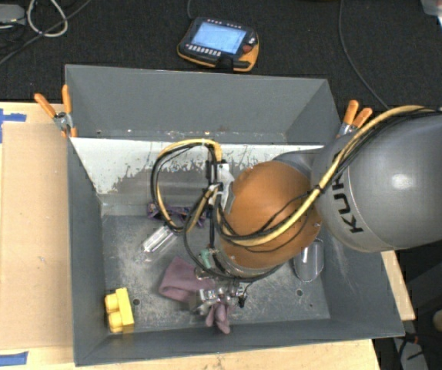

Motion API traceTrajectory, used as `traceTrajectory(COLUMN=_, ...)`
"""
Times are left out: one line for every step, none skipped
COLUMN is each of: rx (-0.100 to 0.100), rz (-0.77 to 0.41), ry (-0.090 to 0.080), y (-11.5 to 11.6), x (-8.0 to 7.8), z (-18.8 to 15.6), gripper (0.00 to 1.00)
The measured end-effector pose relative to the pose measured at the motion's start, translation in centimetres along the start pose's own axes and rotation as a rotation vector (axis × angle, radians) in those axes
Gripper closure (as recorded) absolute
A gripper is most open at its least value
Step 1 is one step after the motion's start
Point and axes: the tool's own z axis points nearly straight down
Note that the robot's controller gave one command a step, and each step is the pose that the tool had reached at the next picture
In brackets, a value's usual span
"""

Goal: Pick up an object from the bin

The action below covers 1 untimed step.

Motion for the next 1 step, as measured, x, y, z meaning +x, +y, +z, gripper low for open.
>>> traceTrajectory(rx=-0.010, rz=0.000, ry=0.000, y=0.29, x=-0.04, z=-2.31, gripper=1.00)
